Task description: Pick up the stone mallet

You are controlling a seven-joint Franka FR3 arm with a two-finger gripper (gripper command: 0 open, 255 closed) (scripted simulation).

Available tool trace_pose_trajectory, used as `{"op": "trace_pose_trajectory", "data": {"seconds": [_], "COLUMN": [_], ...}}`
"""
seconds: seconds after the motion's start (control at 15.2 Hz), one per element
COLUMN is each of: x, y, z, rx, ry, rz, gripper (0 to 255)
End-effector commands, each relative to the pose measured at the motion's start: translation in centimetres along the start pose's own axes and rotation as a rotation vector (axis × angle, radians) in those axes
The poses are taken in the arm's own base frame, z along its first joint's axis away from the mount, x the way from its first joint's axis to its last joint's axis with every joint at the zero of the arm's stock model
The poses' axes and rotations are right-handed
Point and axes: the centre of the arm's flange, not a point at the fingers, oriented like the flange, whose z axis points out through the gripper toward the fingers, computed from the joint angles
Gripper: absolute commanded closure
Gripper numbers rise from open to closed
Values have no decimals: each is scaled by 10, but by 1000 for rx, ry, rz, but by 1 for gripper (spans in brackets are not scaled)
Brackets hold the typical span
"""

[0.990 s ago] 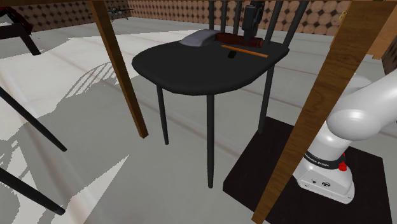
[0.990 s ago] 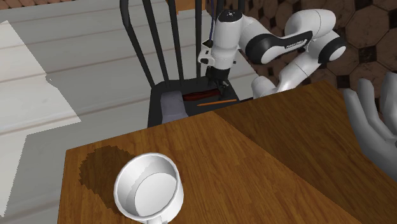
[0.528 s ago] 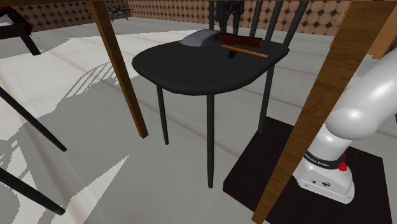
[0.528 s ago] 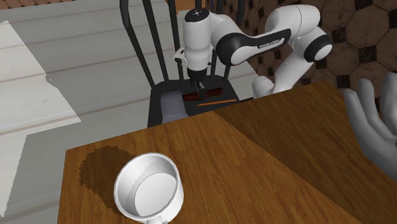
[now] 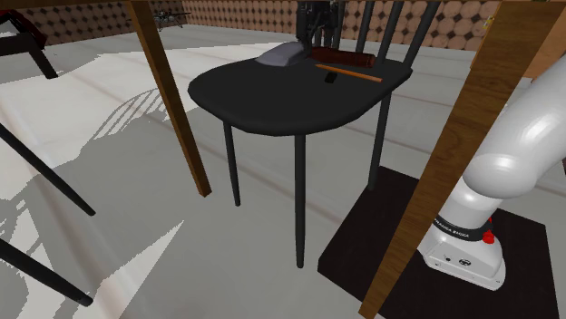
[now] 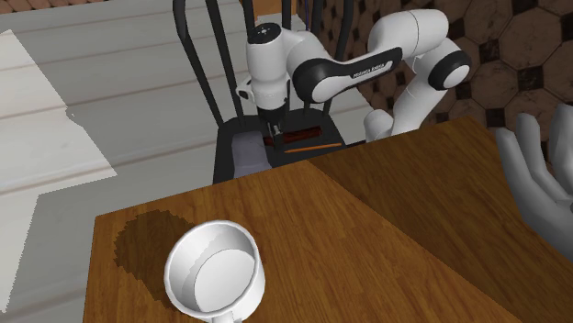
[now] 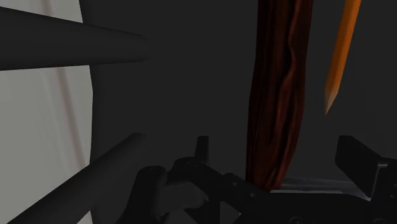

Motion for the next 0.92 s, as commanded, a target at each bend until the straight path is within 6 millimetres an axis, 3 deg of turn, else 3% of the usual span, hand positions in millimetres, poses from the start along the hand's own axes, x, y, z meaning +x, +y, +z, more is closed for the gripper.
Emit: {"op": "trace_pose_trajectory", "data": {"seconds": [0.0,0.13,0.2,0.86], "x": [0,0,0,0], "y": [0,0,-1,0], "z": [10,13,13,8], "rx": [0,0,0,0], "ry": [0,0,0,0], "rz": [0,0,0,0], "gripper": [0,0,255,255]}}
